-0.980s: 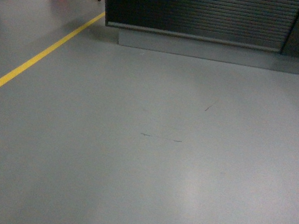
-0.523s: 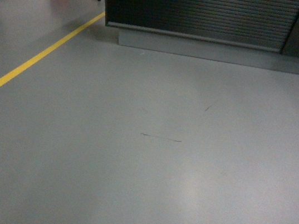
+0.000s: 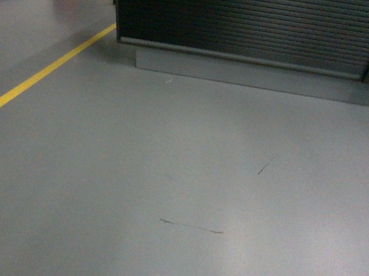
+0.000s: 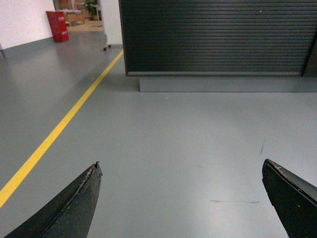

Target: Place dark red mango on scale at checkout

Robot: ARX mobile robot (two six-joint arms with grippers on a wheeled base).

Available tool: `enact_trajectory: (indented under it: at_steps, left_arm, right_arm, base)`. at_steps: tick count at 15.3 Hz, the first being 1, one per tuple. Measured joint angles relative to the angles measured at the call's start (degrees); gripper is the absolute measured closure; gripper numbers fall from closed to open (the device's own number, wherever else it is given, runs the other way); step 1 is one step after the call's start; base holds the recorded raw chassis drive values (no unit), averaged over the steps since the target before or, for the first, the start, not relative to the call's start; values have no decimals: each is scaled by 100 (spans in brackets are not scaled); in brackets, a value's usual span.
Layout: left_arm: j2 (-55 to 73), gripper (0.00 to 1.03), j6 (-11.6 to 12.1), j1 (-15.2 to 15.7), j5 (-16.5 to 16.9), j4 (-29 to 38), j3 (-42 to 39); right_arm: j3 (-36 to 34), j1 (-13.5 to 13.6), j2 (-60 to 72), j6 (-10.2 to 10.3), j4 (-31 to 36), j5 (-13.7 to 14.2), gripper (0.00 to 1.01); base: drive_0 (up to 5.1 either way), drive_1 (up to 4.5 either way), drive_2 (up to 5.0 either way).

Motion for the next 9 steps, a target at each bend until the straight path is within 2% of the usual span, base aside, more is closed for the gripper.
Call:
enact_trajectory:
  at_steps: [9]
  left_arm:
    - [-2,5,0,0,0,-13,0]
  right_arm:
    - [0,0,0,2,-7,4,3]
  base:
    - [-6,428,-439]
